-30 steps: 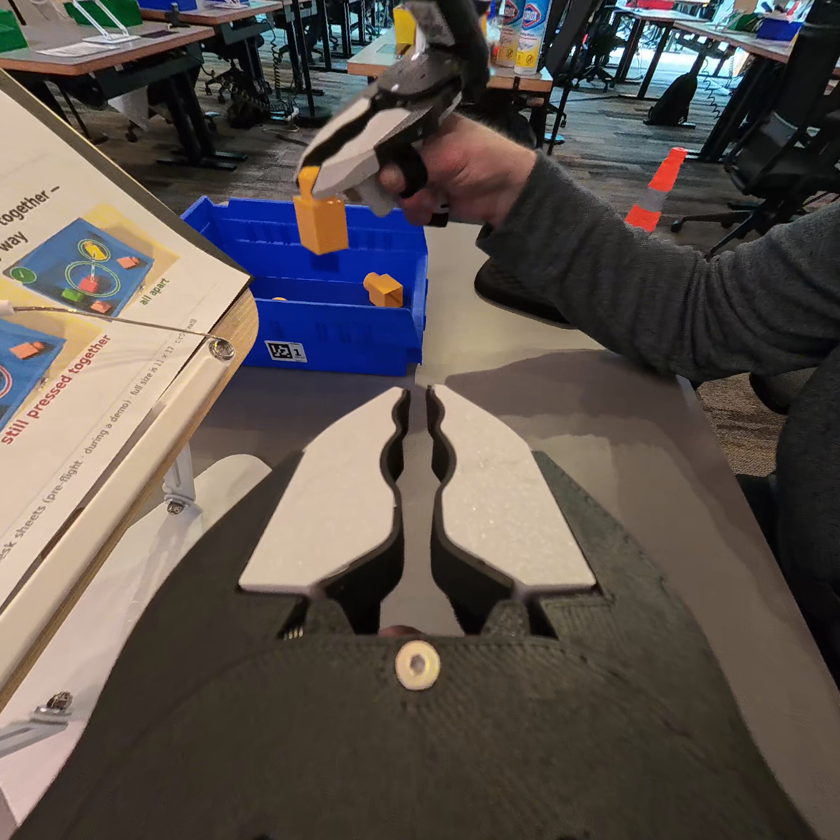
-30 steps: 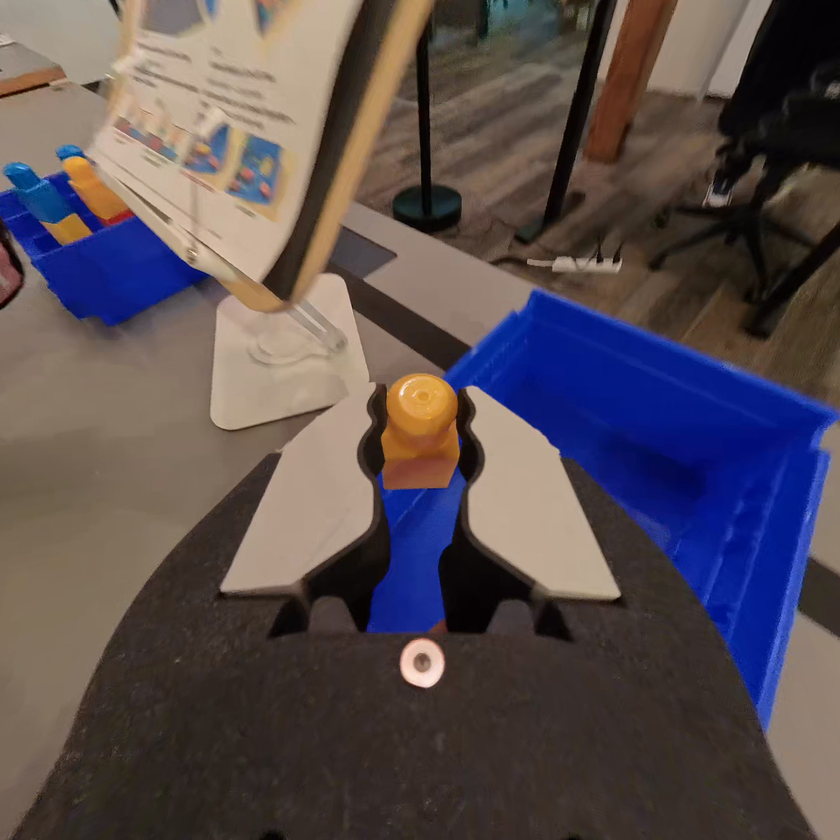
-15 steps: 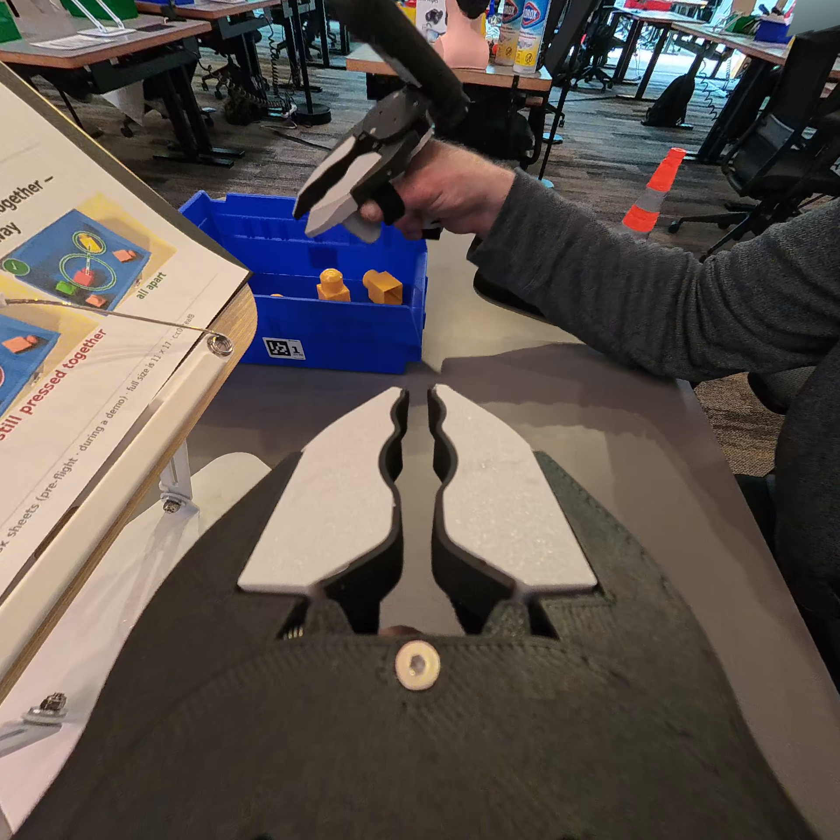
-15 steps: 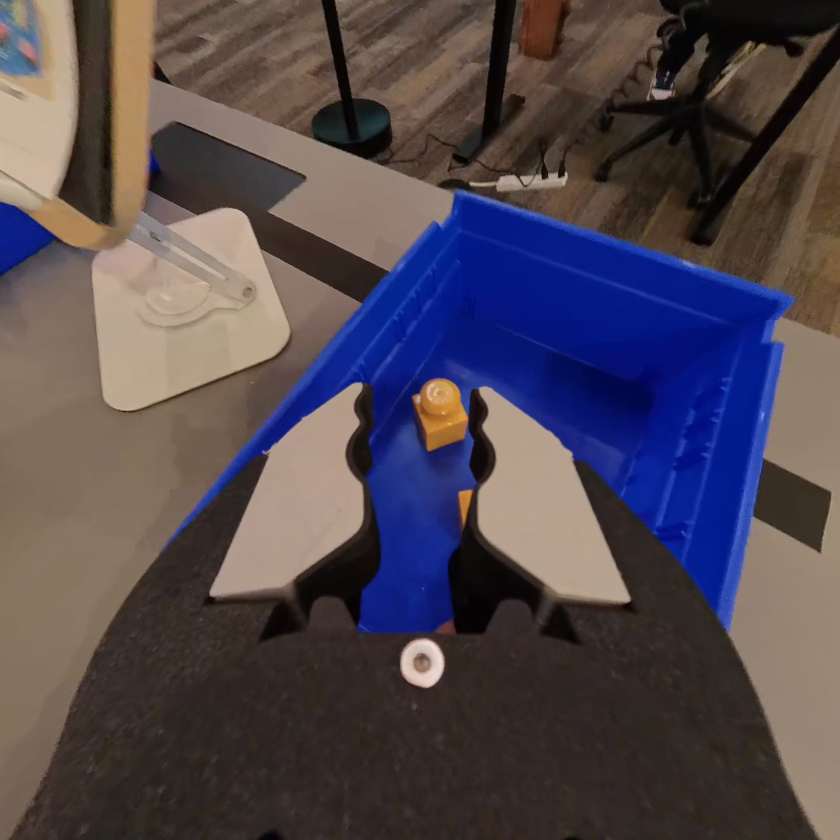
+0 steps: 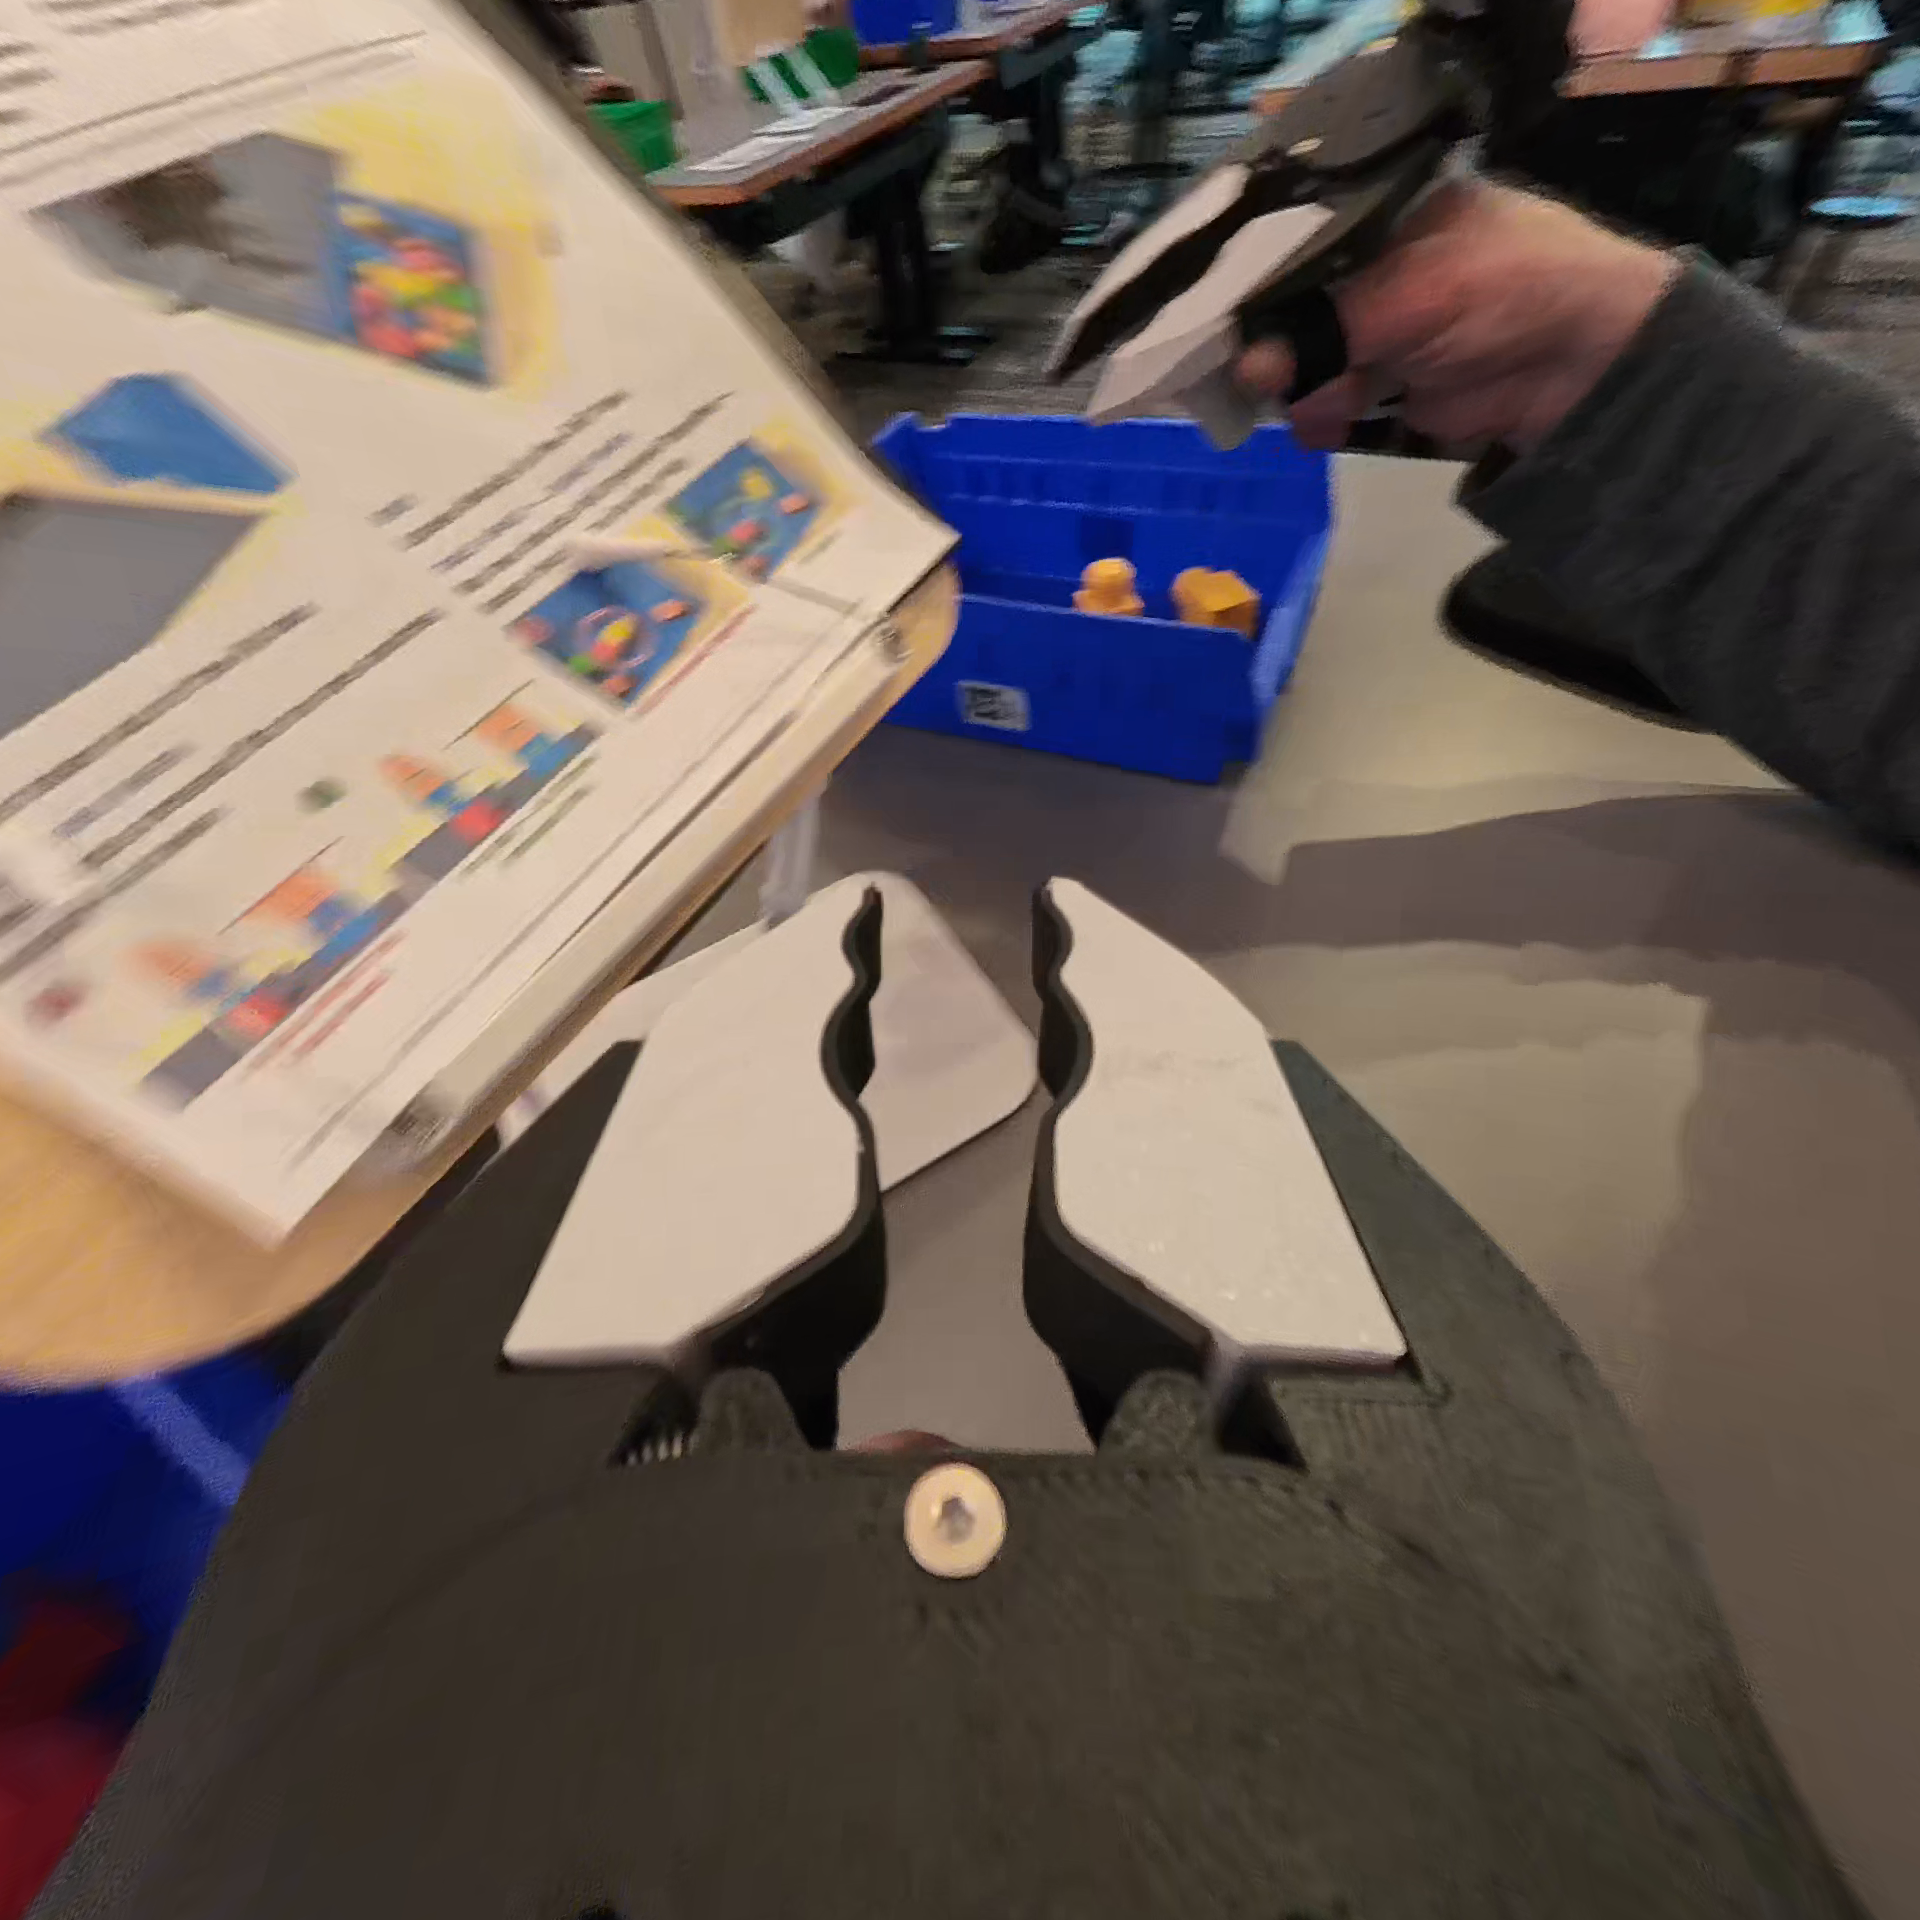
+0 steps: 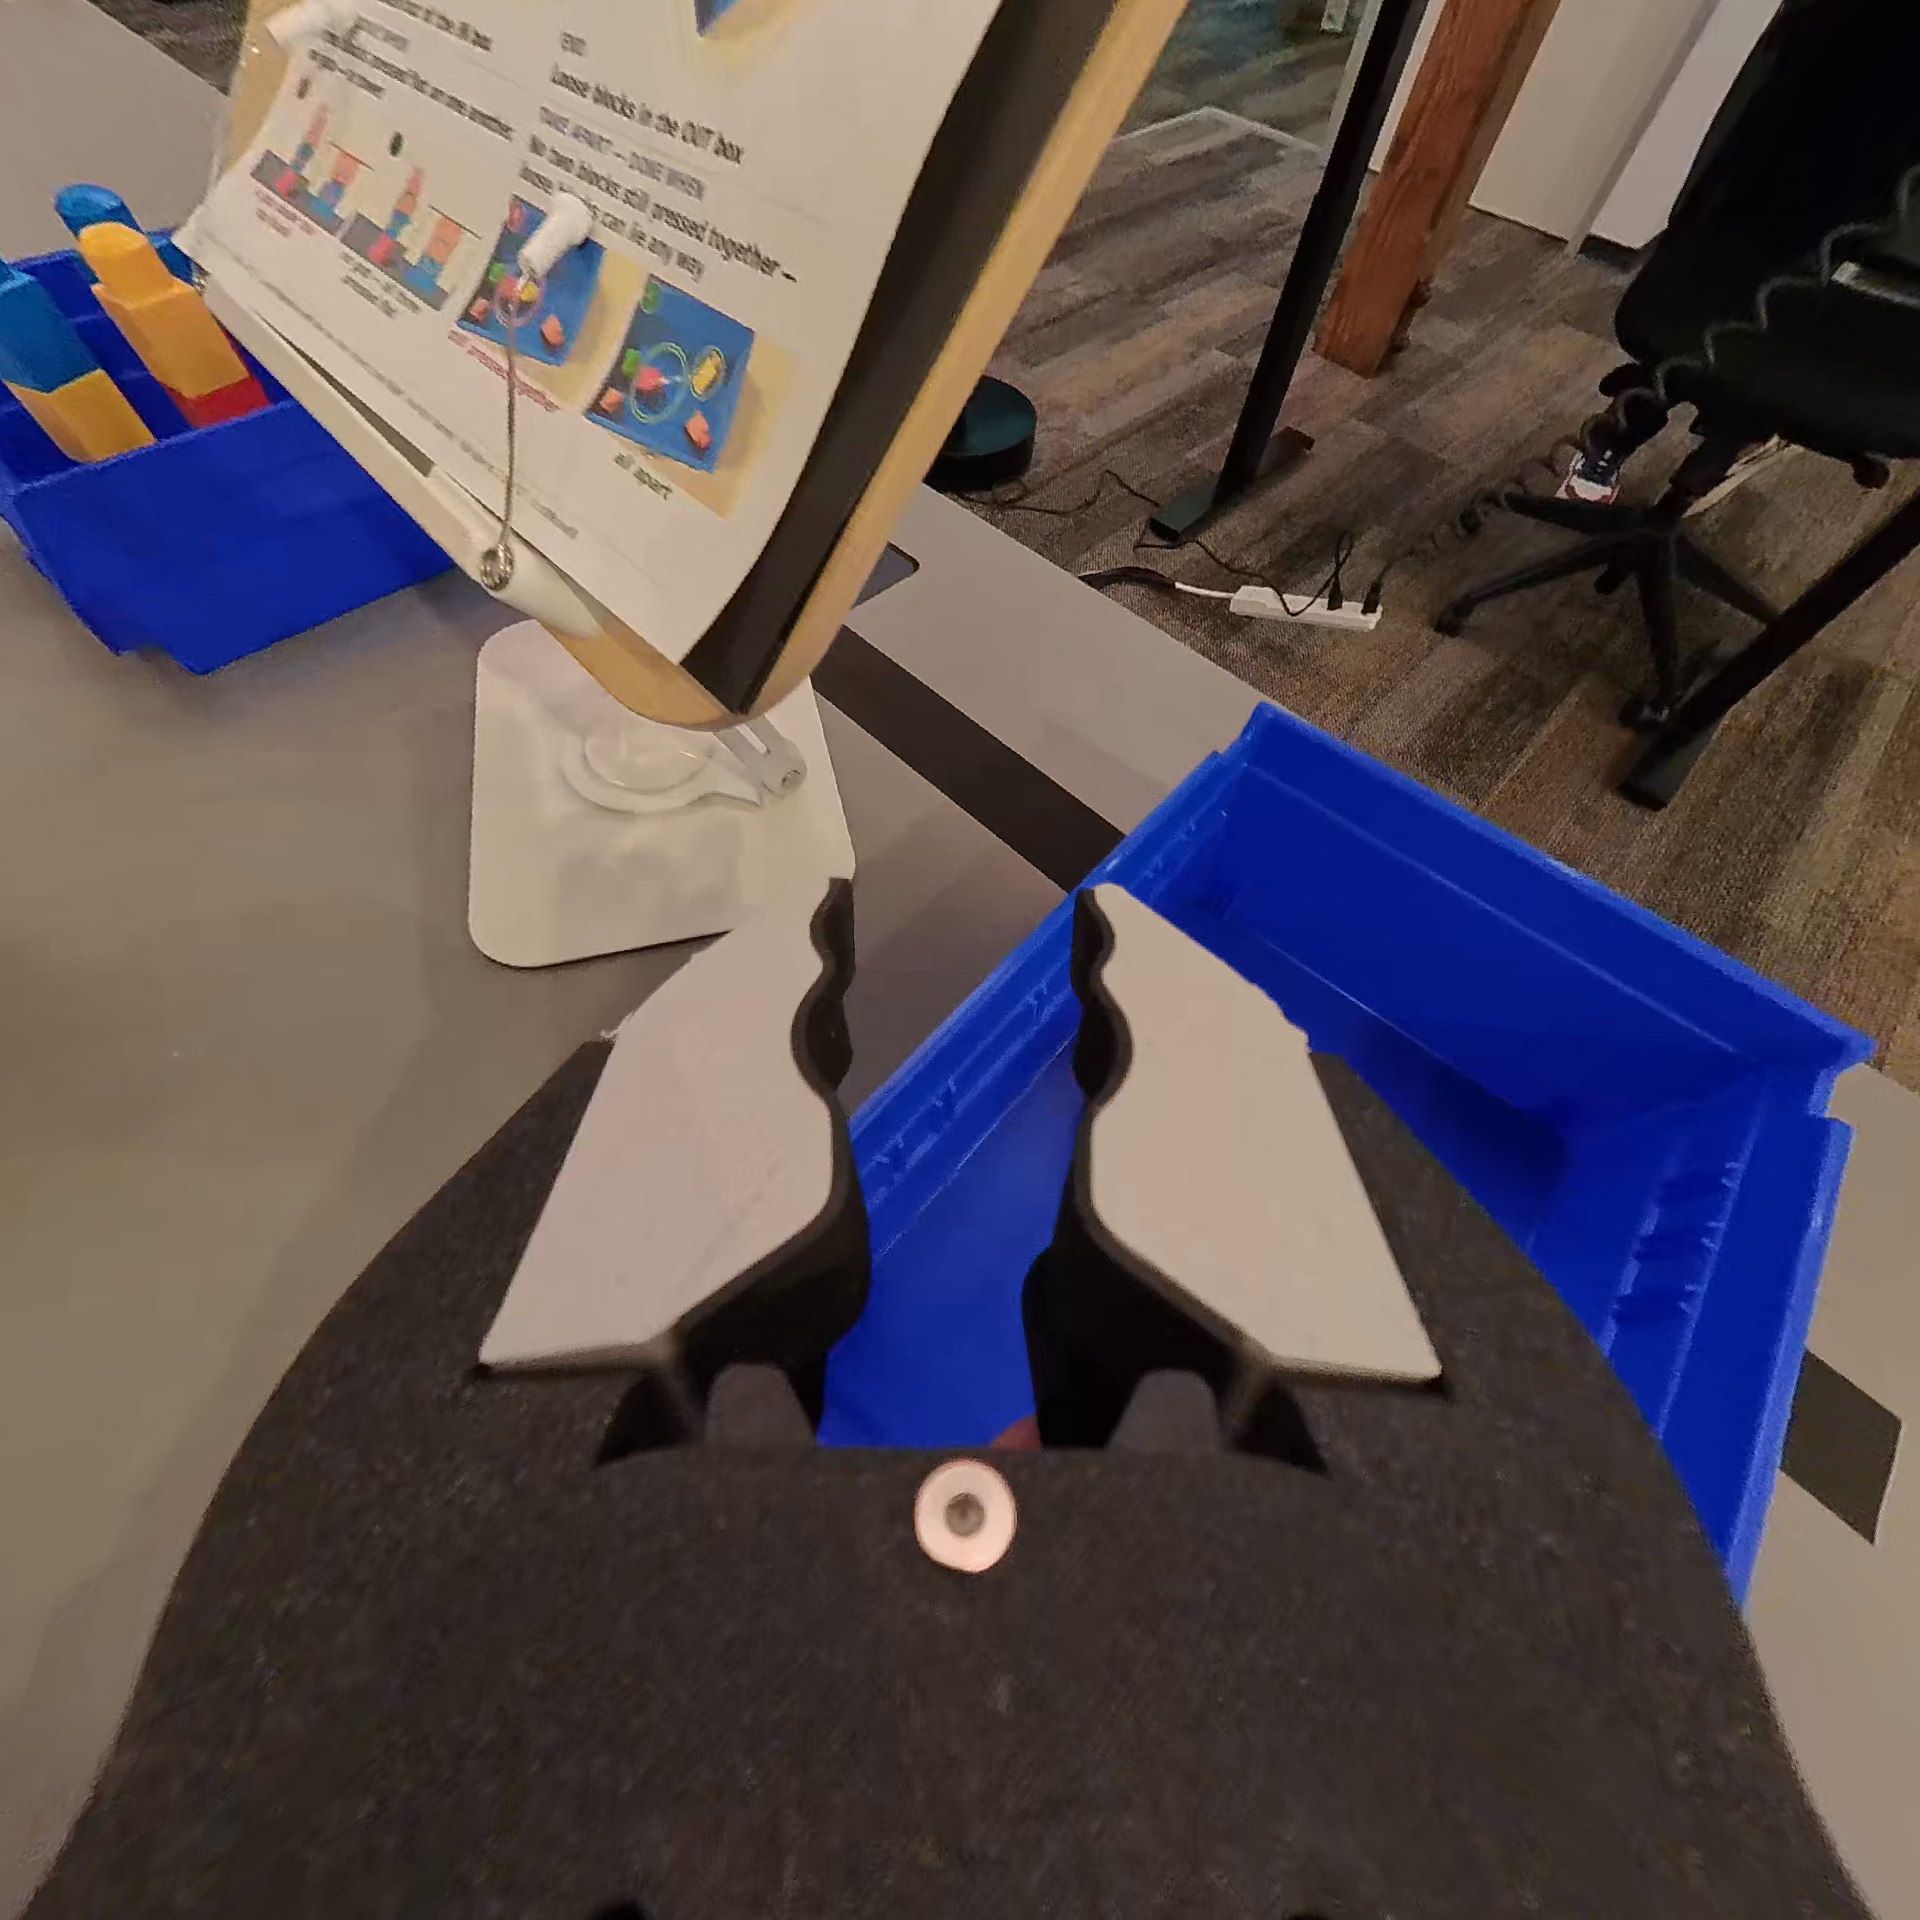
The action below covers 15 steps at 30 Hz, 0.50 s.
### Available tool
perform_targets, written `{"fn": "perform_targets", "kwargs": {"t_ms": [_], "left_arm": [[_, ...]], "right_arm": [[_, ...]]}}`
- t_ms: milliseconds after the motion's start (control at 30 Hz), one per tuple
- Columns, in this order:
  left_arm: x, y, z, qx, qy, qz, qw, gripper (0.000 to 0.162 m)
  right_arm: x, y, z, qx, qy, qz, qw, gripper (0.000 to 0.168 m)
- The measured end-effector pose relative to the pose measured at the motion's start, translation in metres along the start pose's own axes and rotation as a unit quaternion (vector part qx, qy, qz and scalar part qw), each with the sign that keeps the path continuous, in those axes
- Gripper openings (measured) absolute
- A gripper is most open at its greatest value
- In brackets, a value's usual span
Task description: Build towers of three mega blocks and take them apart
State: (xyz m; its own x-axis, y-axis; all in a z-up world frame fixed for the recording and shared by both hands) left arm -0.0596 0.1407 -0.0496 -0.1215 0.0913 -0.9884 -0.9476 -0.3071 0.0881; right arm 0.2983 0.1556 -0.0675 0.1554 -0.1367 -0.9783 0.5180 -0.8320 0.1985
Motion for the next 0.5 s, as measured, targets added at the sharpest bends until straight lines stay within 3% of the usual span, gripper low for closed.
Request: {"fn": "perform_targets", "kwargs": {"t_ms": [133,233,333,500], "left_arm": [[0.009,0.064,0.030,-0.145,0.004,-0.012,0.989,0.036],[0.030,0.118,0.058,-0.288,0.017,0.004,0.958,0.054],[0.052,0.163,0.075,-0.393,0.052,-0.022,0.918,0.061],[0.104,0.194,0.089,-0.475,0.109,0.029,0.873,0.062]], "right_arm": [[-0.009,0.003,0.006,-0.008,0.000,-0.017,1.000,0.040],[-0.013,0.001,0.013,-0.018,0.003,-0.023,1.000,0.040],[-0.015,-0.002,0.019,-0.023,0.009,-0.022,0.999,0.040],[-0.018,-0.005,0.026,-0.033,0.011,-0.026,0.999,0.040]]}}
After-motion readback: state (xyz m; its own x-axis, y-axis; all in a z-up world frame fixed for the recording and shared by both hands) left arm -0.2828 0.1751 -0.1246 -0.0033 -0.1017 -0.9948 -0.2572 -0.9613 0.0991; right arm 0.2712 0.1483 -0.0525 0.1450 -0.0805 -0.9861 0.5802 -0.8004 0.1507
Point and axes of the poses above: each gripper's, where its closed fingertips meet, y back along the fingers, x out of its underside, z = x × y across the jaws, the point moved 6 cm from there along y, back along the fingers, and after that the axes turned 15 degrees about -z, right-handed, at the moved point
